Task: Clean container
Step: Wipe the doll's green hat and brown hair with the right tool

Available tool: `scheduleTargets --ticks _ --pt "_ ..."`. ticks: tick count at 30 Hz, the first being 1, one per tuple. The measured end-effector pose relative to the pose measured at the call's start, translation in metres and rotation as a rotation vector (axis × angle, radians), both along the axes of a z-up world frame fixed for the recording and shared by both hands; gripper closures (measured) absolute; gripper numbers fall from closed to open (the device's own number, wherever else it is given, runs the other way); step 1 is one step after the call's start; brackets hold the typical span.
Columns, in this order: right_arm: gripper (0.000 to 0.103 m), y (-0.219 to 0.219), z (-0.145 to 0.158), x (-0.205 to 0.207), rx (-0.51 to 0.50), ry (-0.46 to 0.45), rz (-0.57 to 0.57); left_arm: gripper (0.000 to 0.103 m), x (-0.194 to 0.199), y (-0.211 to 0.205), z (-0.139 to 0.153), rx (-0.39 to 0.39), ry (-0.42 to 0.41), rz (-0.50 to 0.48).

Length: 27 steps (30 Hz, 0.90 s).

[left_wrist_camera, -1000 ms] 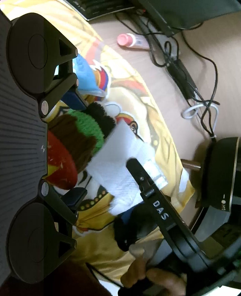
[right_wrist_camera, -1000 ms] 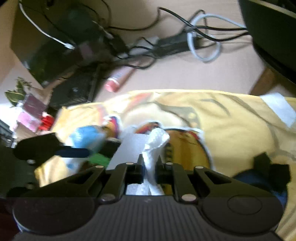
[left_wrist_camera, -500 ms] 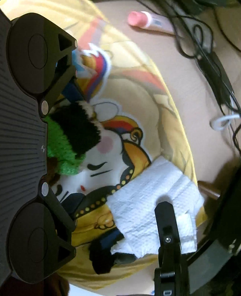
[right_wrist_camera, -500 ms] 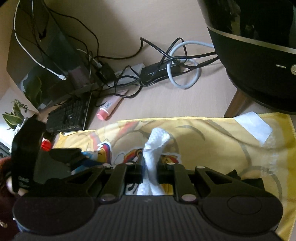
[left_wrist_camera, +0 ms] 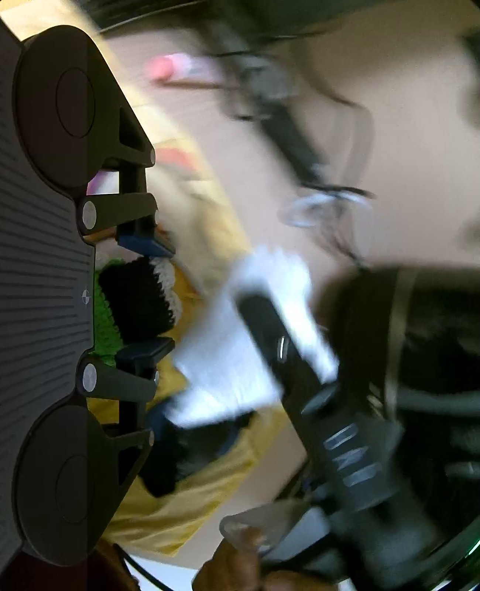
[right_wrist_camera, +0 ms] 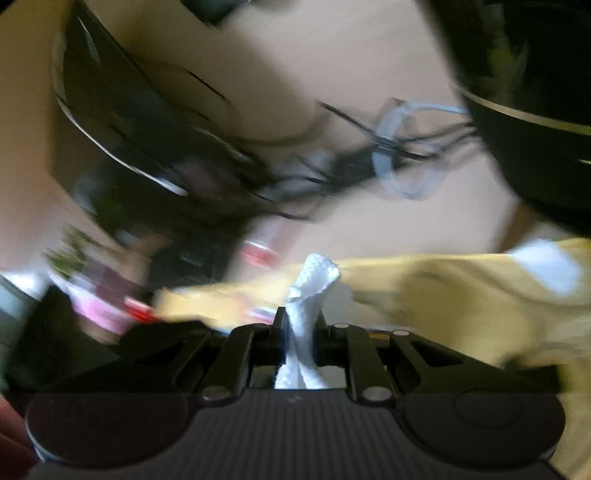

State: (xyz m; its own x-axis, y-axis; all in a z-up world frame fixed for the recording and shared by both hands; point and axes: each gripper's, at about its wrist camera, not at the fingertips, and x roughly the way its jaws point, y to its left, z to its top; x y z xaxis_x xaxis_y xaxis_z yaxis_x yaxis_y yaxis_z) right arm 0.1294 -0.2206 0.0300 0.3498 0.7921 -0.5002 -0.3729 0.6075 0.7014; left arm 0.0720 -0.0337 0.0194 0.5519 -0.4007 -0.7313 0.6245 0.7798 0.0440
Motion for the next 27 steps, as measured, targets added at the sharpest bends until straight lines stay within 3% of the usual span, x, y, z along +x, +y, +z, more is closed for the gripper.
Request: scheduleTargets --ticks 1,10,12,14,18,22,24,27 --pt "0.088 0.0 0.006 0.0 0.072 0.01 0.015 0.052 -0.003 -0.004 0.003 0.002 -0.019 -0.014" --pt "0.085 0.031 -0.009 -0.018 -0.249 -0.088 0.12 0.051 -0.015 0.027 0.002 -0.062 0.068 0.075" --pt "0.085 0.028 -0.021 -0.018 -0.234 -0.035 0.127 0.051 -0.023 0.033 0.002 -0.084 0.09 0.069" --pt "0.085 0.028 -0.031 -0.019 -0.232 0.006 0.133 0.046 -0.03 0.037 0.0 -0.095 0.117 0.057" --pt "0.086 0.038 -0.045 -0.028 -0.262 0.037 0.185 0.026 -0.038 0.041 -0.012 -0.06 0.168 0.035" --pt "0.086 0.045 -0.055 -0.038 -0.257 0.071 0.22 0.017 -0.033 0.036 -0.022 -0.036 0.199 0.019" --pt "0.086 0.041 -0.054 -0.038 -0.19 0.096 0.213 0.025 -0.029 0.029 -0.024 -0.018 0.187 0.014" --pt "0.086 0.033 -0.041 -0.032 -0.128 0.085 0.177 0.058 -0.024 0.018 -0.011 -0.018 0.111 -0.017"
